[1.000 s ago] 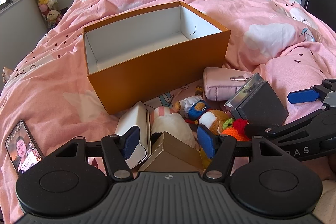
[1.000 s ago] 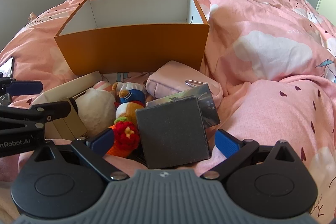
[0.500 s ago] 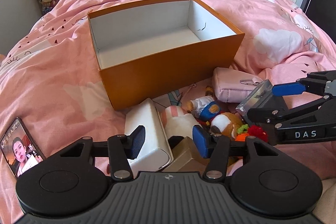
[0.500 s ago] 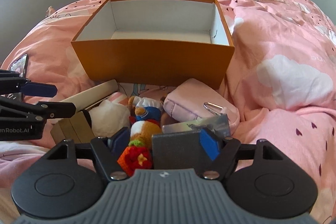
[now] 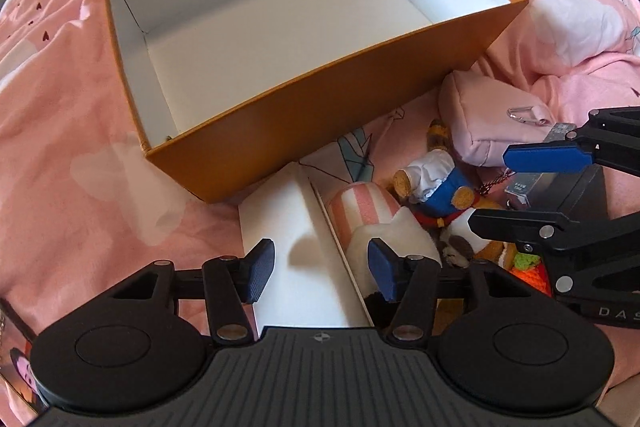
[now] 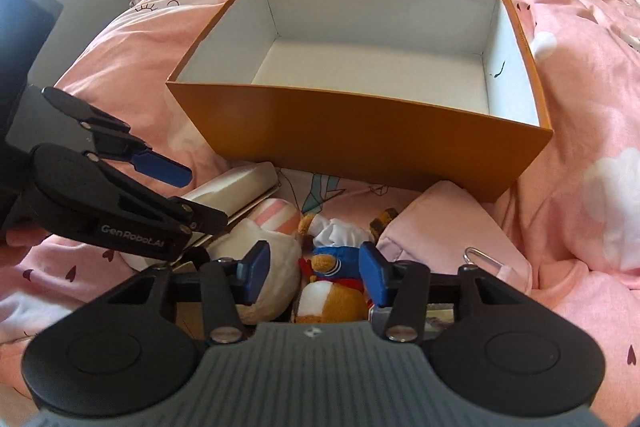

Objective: Organize objects
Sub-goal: 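Grasp the white rectangular case with the left gripper while the right gripper grasps the small brown box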

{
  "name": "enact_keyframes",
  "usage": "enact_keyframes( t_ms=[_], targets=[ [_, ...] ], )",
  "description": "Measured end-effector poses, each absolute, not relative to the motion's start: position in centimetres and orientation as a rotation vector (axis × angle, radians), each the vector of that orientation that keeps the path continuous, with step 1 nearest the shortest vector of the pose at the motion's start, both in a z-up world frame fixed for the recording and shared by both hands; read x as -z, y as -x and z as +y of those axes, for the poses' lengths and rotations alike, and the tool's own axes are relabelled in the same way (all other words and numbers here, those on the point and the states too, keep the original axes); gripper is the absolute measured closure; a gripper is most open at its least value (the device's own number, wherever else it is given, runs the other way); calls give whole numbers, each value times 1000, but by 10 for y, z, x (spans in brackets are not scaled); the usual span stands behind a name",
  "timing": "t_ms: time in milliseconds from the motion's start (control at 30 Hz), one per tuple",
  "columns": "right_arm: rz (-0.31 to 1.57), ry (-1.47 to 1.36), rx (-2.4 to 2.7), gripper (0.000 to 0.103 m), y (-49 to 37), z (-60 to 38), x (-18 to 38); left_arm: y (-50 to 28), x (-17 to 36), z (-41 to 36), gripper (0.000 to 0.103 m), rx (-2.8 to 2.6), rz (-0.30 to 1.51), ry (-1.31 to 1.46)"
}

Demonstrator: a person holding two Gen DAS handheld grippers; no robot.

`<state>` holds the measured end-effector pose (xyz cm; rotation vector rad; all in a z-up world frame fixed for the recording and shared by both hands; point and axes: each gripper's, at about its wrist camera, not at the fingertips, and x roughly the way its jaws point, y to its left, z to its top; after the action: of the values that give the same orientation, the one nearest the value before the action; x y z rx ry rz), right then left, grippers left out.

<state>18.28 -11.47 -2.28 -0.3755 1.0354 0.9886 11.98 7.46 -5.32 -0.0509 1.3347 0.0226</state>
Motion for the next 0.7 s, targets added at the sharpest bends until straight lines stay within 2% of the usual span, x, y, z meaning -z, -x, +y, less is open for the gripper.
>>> enact_keyframes(
  t_ms=[233, 433, 567, 700],
  targets=[
    [1077, 409, -999, 51, -195, -104, 39, -138, 74, 64, 33, 8, 1451, -55],
    [1103, 410, -1010, 51, -203, -97, 47, -141, 81, 67, 32, 36, 1534, -94],
    [1103, 411, -1008, 50, -205, -96, 49, -136, 81, 70, 41, 55, 1565, -85],
    [1116, 412, -1026, 50, -206, -97, 49, -133, 66, 72, 56, 76, 1559, -78]
  ],
)
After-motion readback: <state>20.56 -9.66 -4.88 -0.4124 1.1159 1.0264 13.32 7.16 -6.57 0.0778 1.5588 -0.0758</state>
